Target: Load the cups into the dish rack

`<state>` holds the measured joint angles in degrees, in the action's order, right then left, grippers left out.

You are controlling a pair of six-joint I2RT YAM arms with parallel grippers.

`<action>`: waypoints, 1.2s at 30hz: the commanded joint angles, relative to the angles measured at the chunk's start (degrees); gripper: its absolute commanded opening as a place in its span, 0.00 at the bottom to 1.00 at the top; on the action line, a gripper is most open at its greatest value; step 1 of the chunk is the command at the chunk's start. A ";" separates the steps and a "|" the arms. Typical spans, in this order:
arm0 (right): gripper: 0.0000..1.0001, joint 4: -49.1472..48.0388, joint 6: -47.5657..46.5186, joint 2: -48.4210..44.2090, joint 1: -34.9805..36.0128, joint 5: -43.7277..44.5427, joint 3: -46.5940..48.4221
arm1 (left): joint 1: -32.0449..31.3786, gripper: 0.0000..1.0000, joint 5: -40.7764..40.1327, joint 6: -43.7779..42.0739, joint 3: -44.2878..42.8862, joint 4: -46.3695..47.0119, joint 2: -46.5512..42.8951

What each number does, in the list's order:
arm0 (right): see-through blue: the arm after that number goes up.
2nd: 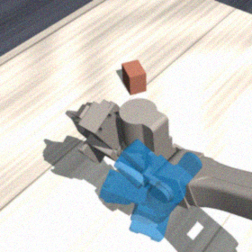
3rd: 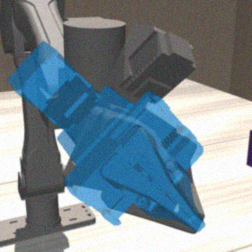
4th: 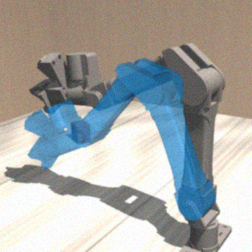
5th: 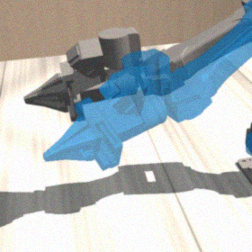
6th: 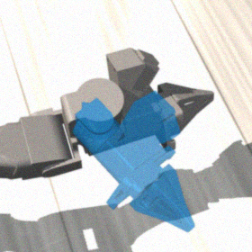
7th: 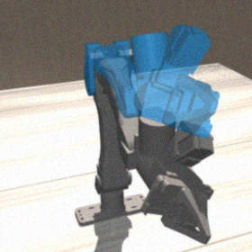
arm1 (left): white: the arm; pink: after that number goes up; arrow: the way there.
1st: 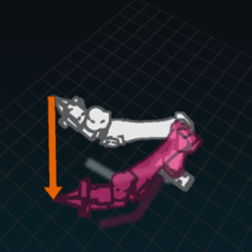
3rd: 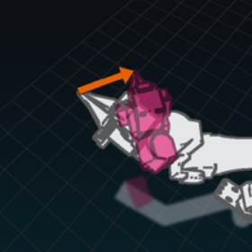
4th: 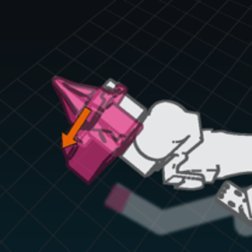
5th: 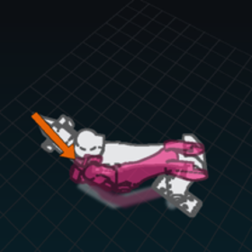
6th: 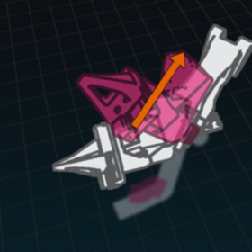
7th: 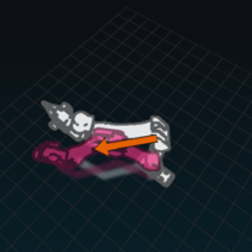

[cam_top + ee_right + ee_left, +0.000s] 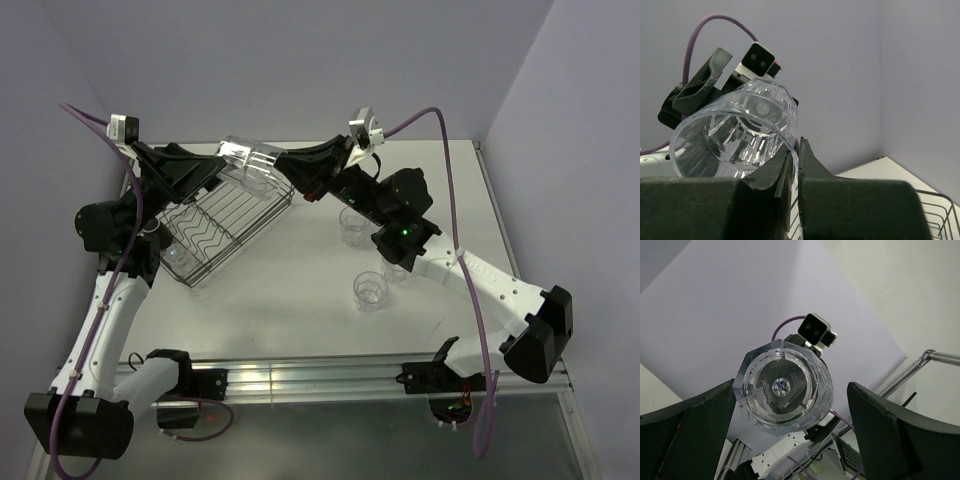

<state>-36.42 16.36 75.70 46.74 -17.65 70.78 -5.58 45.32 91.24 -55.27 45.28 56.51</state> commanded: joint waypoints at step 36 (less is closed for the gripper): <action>0.46 -2.95 3.42 -3.98 0.63 0.51 -2.84 | -1.53 0.11 0.65 2.19 0.42 6.49 -0.17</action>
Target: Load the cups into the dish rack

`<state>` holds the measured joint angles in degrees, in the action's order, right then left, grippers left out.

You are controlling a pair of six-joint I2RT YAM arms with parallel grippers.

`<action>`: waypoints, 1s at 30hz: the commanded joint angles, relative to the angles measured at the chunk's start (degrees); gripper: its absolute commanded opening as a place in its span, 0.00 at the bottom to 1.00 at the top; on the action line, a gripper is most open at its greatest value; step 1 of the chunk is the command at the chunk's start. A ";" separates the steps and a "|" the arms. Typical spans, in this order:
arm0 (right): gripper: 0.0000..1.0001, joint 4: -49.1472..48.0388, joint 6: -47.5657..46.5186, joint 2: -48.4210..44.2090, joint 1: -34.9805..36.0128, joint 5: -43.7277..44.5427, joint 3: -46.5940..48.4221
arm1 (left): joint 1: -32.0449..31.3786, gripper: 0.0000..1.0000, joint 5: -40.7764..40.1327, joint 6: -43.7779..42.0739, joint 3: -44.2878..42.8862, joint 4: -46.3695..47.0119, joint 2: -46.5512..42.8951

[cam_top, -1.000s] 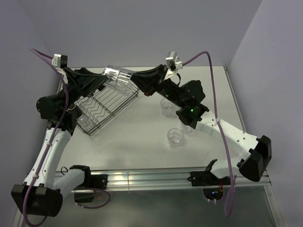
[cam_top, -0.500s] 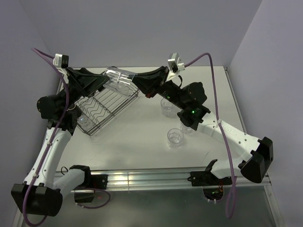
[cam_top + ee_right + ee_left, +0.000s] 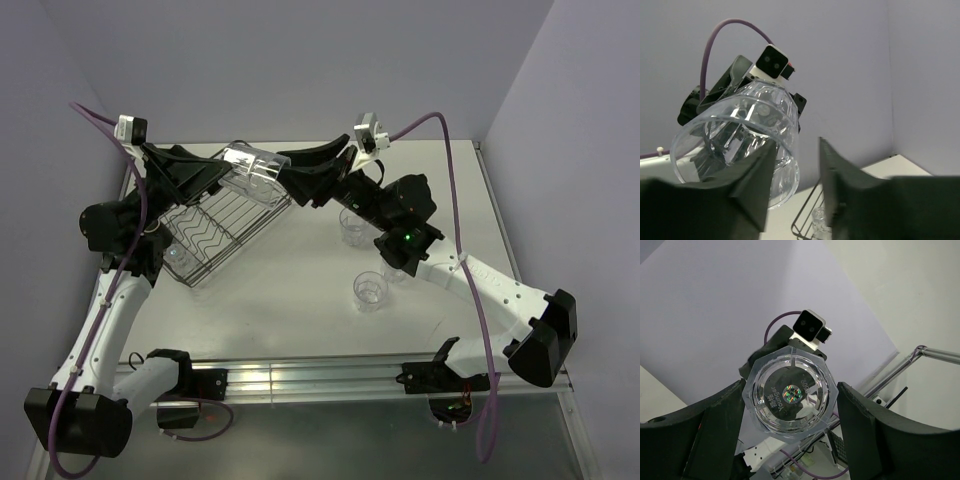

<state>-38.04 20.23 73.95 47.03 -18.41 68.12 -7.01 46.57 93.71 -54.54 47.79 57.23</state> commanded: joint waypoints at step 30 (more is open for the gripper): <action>1.00 14.82 -8.71 -15.85 -4.22 5.76 -12.57 | 12.10 0.00 -0.06 -46.92 -14.78 -32.08 8.94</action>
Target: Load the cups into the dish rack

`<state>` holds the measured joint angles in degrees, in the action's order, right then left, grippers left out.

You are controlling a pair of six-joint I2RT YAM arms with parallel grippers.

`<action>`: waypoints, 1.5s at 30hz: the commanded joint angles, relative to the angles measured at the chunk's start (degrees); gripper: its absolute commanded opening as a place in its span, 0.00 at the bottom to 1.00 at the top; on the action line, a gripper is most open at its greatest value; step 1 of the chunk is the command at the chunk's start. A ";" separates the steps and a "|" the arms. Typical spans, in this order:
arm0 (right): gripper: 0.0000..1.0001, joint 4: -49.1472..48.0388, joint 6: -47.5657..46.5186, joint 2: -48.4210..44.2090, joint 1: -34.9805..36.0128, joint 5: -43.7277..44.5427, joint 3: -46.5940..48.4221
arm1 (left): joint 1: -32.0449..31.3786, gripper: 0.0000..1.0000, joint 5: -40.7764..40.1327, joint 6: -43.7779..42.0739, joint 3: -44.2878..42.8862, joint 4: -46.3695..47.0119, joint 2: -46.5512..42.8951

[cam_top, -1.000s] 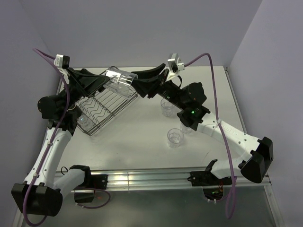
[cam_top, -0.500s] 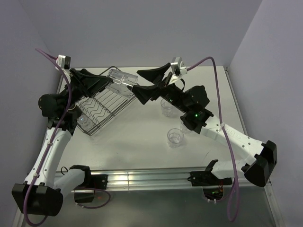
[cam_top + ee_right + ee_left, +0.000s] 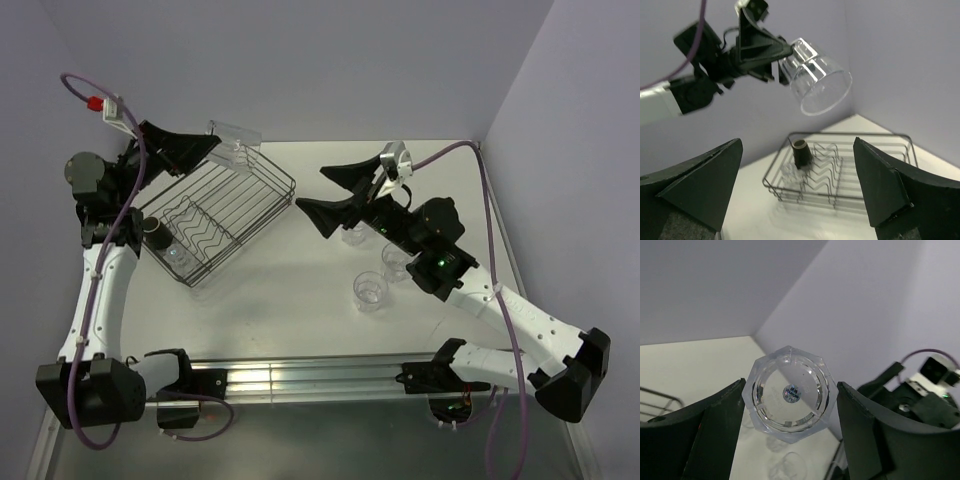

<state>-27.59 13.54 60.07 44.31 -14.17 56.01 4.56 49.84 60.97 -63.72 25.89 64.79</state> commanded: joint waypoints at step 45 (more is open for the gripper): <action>1.00 23.55 -10.03 -2.77 -12.50 3.45 1.38 | -13.78 0.00 -48.53 -61.50 -15.38 -19.04 36.10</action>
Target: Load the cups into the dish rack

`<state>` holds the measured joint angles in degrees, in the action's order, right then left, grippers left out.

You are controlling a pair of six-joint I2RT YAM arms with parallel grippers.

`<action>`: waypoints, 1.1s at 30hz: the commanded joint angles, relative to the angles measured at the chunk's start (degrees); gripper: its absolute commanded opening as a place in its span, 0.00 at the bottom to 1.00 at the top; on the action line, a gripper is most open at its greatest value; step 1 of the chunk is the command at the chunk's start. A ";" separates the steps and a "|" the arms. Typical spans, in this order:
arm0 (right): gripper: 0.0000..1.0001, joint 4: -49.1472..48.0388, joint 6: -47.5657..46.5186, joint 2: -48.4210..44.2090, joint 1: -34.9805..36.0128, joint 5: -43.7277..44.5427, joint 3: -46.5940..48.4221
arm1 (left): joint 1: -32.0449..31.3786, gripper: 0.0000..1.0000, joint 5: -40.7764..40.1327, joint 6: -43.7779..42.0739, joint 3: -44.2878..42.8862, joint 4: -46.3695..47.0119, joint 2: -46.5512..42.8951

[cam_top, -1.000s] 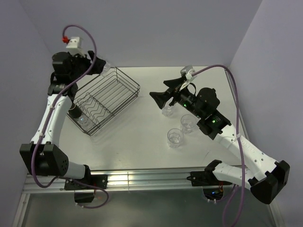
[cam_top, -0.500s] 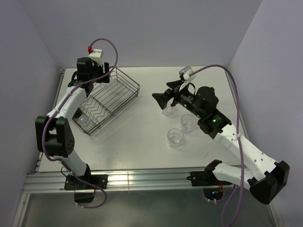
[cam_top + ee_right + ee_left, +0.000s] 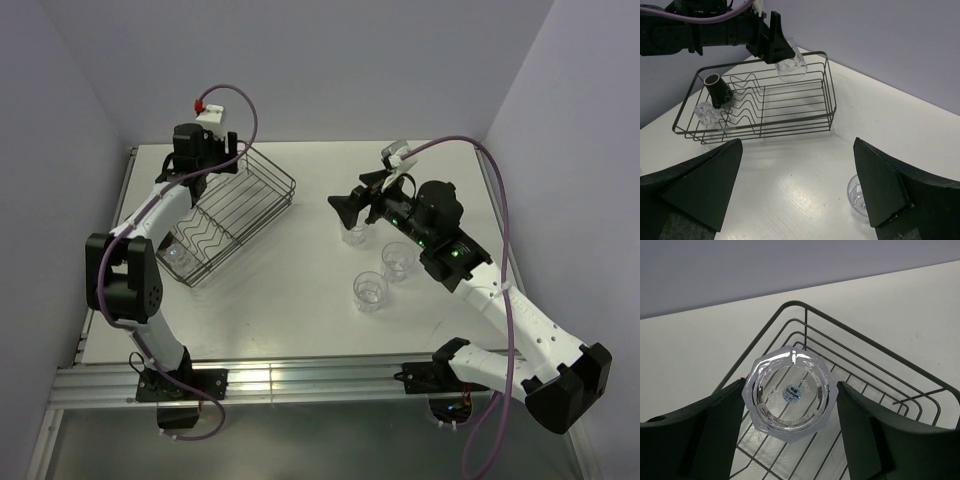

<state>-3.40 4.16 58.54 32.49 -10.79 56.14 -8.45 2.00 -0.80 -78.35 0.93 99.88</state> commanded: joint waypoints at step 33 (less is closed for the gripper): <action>1.00 -1.70 0.23 -0.10 -2.34 -1.43 0.46 | -1.75 0.01 -1.65 0.18 -7.26 5.93 12.54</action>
<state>-3.25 4.19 58.61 30.63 -11.68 56.14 -9.85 0.58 -0.75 -82.32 2.76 112.46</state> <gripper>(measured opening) 0.998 0.751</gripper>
